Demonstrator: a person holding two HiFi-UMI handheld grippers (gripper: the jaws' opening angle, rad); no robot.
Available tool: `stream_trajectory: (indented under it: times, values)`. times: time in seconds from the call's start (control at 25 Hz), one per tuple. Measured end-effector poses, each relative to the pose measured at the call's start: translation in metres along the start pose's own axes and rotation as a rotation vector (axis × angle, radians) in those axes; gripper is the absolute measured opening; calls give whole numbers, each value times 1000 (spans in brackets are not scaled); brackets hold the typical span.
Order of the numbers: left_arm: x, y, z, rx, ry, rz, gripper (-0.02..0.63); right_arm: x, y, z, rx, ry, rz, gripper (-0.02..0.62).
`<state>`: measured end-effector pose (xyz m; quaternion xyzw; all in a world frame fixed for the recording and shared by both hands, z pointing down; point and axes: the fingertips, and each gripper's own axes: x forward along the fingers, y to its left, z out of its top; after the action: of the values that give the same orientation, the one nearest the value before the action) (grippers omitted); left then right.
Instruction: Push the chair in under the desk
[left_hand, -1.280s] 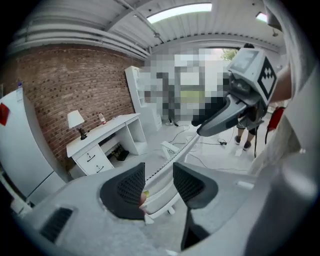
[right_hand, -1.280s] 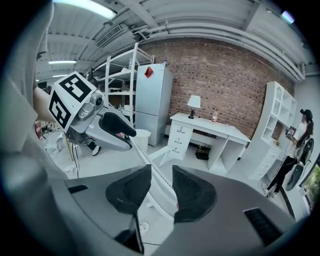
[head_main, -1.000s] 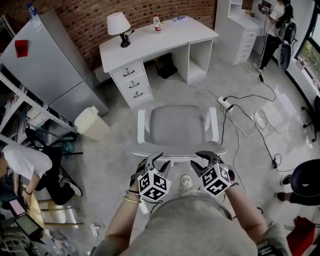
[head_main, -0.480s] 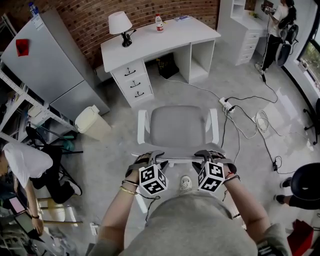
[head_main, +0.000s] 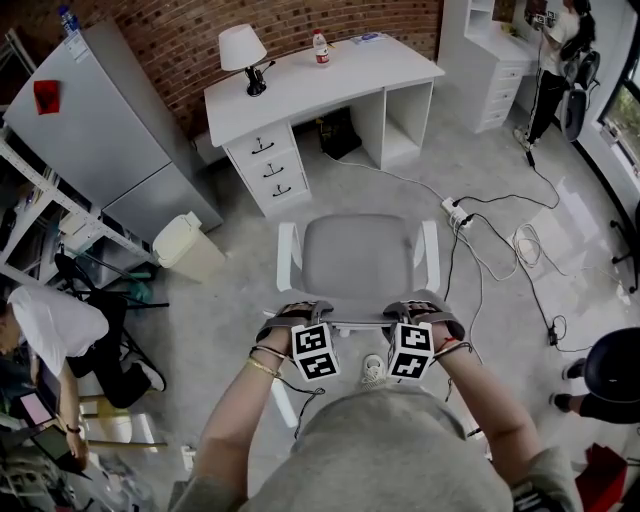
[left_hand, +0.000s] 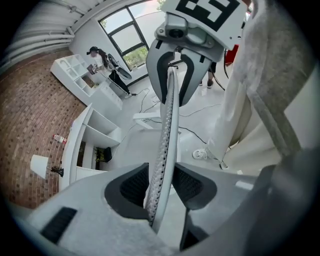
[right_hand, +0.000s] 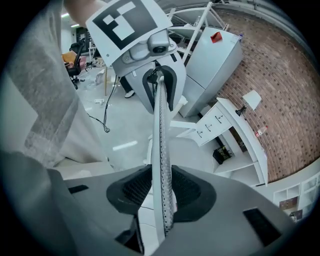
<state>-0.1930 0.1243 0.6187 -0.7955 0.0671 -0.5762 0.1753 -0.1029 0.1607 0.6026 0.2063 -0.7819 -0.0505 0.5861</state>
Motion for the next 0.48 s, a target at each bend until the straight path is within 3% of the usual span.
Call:
stream_trajectory:
  times: [0.48]
  values:
    - [29,-1,-2,61,51,-26,98,23,-2,2,-30,15,21,100]
